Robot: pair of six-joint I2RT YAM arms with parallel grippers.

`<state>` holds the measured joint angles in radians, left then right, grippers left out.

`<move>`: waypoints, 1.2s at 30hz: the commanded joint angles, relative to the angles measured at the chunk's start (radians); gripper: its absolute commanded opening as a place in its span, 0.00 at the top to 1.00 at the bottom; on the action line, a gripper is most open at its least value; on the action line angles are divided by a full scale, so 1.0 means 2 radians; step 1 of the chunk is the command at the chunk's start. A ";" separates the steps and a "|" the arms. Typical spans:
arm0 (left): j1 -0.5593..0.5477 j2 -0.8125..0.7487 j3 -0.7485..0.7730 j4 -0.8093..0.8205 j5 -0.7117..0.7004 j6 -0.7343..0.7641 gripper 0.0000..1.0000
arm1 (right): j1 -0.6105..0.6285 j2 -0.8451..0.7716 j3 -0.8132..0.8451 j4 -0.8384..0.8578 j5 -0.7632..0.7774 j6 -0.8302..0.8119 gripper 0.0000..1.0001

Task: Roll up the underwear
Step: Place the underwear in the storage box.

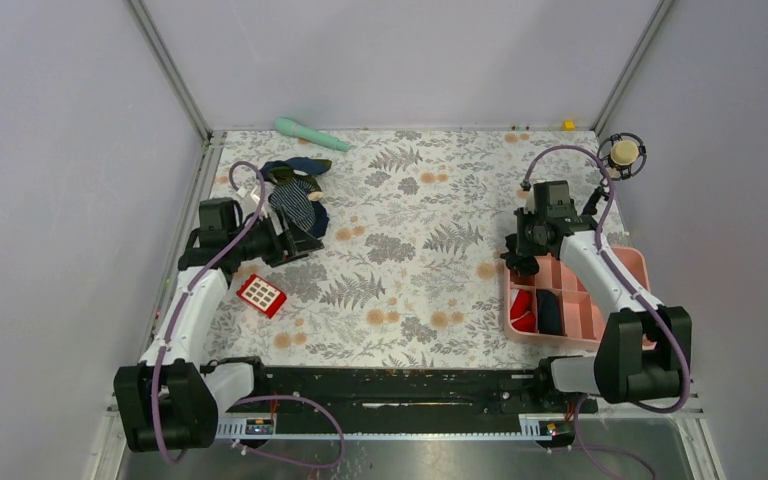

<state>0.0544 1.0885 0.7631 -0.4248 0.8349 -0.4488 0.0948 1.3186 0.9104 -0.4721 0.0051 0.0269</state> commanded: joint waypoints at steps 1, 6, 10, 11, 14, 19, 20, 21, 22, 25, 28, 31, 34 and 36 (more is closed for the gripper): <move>0.021 -0.017 -0.007 0.017 0.013 -0.003 0.33 | -0.006 0.015 0.013 0.002 -0.005 0.020 1.00; 0.047 -0.010 -0.015 0.044 0.015 -0.024 0.33 | -0.020 0.026 0.009 -0.038 0.015 0.045 1.00; 0.062 0.007 0.000 0.057 0.011 -0.021 0.33 | -0.027 0.035 0.007 -0.046 0.010 0.036 1.00; 0.066 0.011 0.006 0.059 0.011 -0.021 0.33 | -0.028 0.040 0.009 -0.046 0.006 0.032 1.00; 0.074 0.021 0.024 0.054 0.011 -0.011 0.33 | -0.028 0.057 0.013 -0.043 0.005 0.020 1.00; 0.078 0.024 0.026 0.041 0.016 -0.005 0.33 | -0.028 0.092 0.006 -0.055 0.030 0.003 1.00; 0.078 0.024 0.022 0.042 0.015 -0.006 0.33 | -0.029 0.098 0.007 -0.054 0.033 0.003 1.00; 0.078 0.022 0.019 0.042 0.016 -0.006 0.33 | -0.029 0.104 0.010 -0.050 0.030 0.002 1.00; 0.078 0.019 0.015 0.042 0.015 -0.006 0.33 | -0.029 0.109 0.012 -0.044 0.028 0.005 1.00; 0.078 0.014 0.004 0.042 0.015 -0.008 0.33 | -0.028 0.121 0.018 -0.025 0.022 0.012 1.00; 0.078 0.013 0.000 0.043 0.017 -0.008 0.32 | -0.029 0.133 0.020 -0.007 0.015 -0.003 1.00; 0.078 0.011 -0.002 0.045 0.016 -0.008 0.32 | -0.029 0.139 0.009 0.016 0.027 -0.025 0.98; 0.078 0.008 -0.003 0.047 0.015 -0.008 0.32 | -0.028 0.136 -0.010 0.041 0.007 -0.031 0.85; 0.080 0.005 -0.003 0.047 0.016 -0.008 0.32 | -0.029 0.134 -0.010 0.038 -0.011 -0.019 0.76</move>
<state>0.2050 1.1385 0.7586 -0.3649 0.8391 -0.4751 0.0490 1.5551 0.9306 -0.4946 -0.0059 0.0166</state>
